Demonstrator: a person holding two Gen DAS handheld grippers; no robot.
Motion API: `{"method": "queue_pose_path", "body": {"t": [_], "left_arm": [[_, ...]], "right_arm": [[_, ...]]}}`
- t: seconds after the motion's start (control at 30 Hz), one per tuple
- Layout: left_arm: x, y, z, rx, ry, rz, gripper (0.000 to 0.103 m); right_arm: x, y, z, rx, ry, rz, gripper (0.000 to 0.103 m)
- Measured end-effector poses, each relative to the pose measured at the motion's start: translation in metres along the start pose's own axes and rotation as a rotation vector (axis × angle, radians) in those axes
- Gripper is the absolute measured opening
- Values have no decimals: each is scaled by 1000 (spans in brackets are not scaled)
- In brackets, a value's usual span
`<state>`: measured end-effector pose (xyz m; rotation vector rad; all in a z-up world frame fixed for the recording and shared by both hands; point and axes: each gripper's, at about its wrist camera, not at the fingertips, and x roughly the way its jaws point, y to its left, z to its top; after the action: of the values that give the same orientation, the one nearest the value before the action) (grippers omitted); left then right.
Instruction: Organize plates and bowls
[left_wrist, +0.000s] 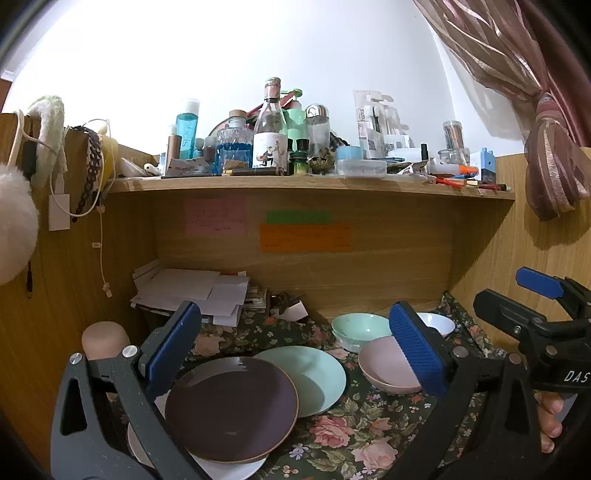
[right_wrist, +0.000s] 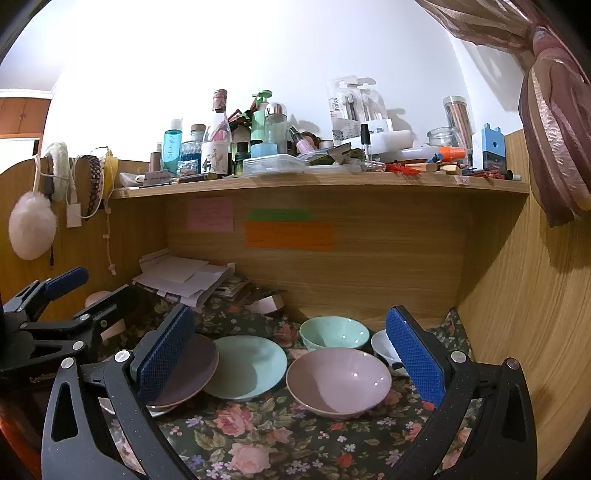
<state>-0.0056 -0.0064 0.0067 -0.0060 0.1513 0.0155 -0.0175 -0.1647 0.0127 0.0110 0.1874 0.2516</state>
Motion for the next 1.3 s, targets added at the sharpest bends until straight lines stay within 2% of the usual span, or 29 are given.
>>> {"method": "queue_pose_path", "body": {"t": [1.3], "left_arm": [[-2,-2,-1,3,-35,8,103]], "right_arm": [[-3,-1,4,15,-22,12,103]]}}
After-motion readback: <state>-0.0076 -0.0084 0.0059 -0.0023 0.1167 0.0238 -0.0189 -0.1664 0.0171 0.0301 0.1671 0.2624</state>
